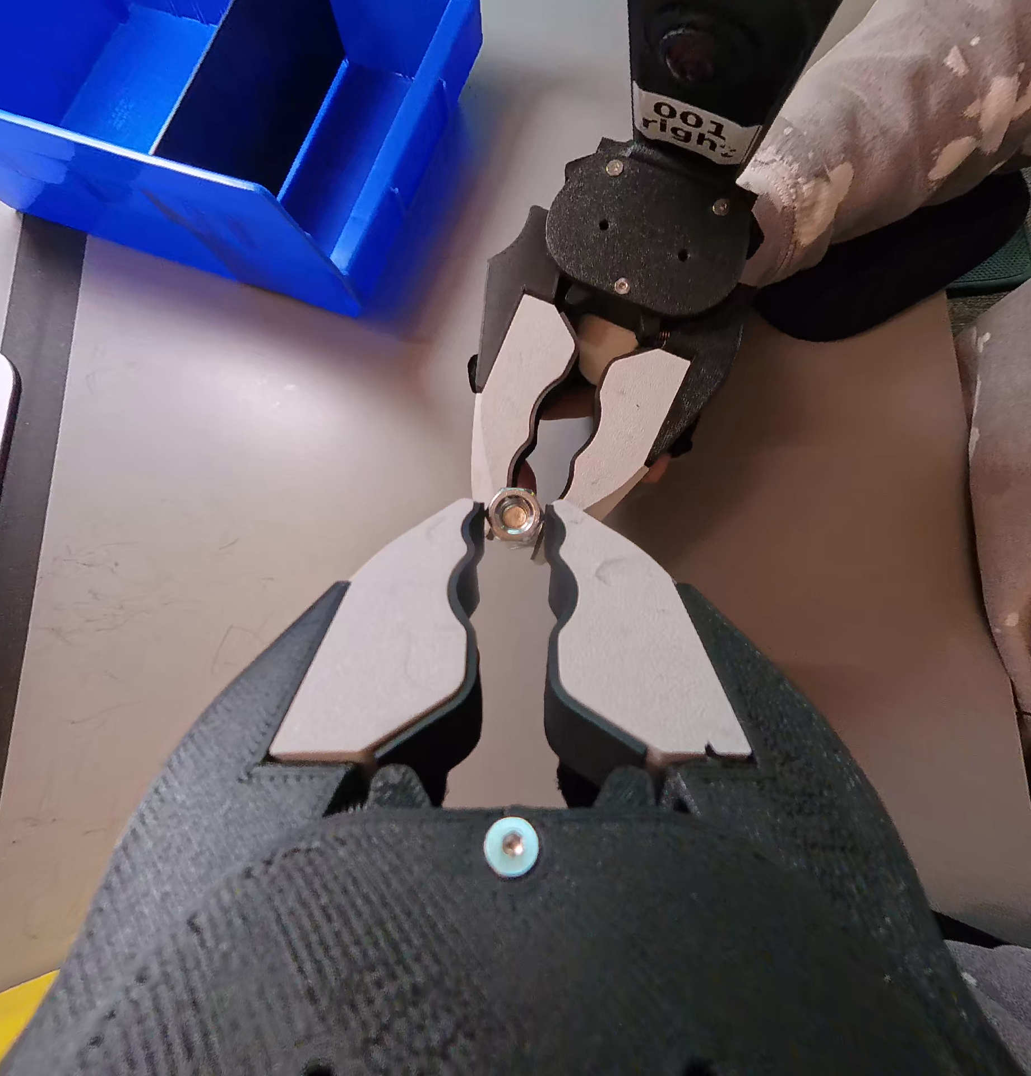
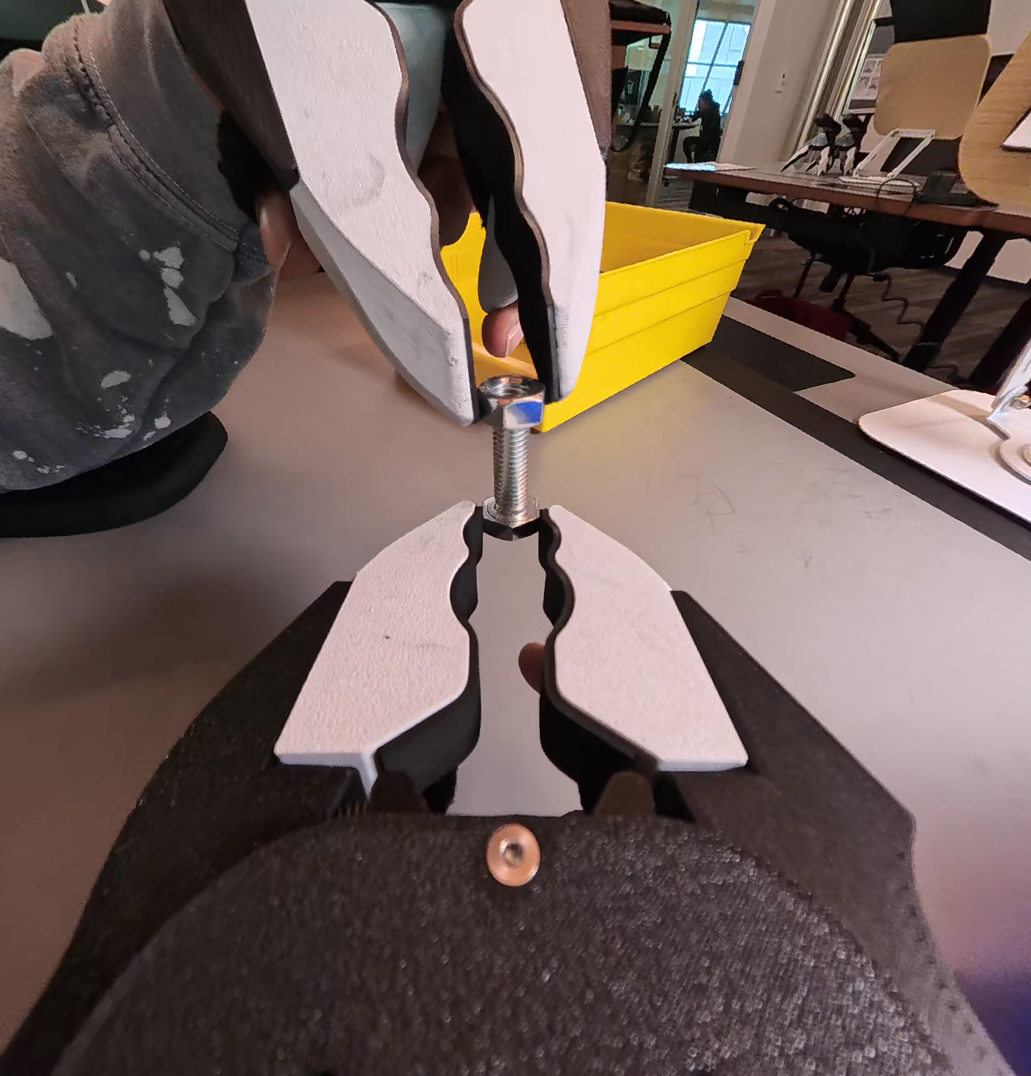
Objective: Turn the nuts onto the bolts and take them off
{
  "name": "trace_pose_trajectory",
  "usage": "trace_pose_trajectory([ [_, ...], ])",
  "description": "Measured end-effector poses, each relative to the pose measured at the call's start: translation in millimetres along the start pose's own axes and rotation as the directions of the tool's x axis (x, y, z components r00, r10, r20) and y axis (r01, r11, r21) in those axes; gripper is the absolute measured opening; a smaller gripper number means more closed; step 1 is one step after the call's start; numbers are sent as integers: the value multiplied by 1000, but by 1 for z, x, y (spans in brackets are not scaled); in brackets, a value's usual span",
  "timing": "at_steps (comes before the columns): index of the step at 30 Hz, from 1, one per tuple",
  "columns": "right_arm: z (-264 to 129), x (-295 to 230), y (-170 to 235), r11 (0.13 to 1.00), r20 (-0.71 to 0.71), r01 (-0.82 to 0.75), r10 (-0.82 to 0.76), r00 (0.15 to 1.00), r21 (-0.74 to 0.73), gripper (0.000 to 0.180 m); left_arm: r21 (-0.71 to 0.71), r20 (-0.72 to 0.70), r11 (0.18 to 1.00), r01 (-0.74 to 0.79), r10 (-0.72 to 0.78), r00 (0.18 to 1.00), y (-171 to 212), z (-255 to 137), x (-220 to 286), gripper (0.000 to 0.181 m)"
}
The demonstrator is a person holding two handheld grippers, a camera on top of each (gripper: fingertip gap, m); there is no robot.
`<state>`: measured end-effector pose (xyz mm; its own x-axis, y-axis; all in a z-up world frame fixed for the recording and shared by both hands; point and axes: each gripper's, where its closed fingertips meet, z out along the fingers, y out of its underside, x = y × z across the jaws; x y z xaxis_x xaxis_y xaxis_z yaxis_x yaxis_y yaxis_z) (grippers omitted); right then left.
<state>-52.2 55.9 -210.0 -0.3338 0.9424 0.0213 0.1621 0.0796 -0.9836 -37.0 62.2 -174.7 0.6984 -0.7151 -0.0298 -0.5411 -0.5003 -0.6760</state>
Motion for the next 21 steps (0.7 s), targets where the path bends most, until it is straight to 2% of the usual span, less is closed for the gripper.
trace_pose_trajectory([
  [14, -1, 0, -1, 1000, 21, -23, 23, 1000, 12, 18, 25, -6, 1000, -17, 17, 1000, -2, 1, -1, 21],
  [21, -7, -26, 3, 1000, 212, 21, -20, 977, -5, 17, -17, -125, 986, -167, 164, 979, 2, 1, 24, 21],
])
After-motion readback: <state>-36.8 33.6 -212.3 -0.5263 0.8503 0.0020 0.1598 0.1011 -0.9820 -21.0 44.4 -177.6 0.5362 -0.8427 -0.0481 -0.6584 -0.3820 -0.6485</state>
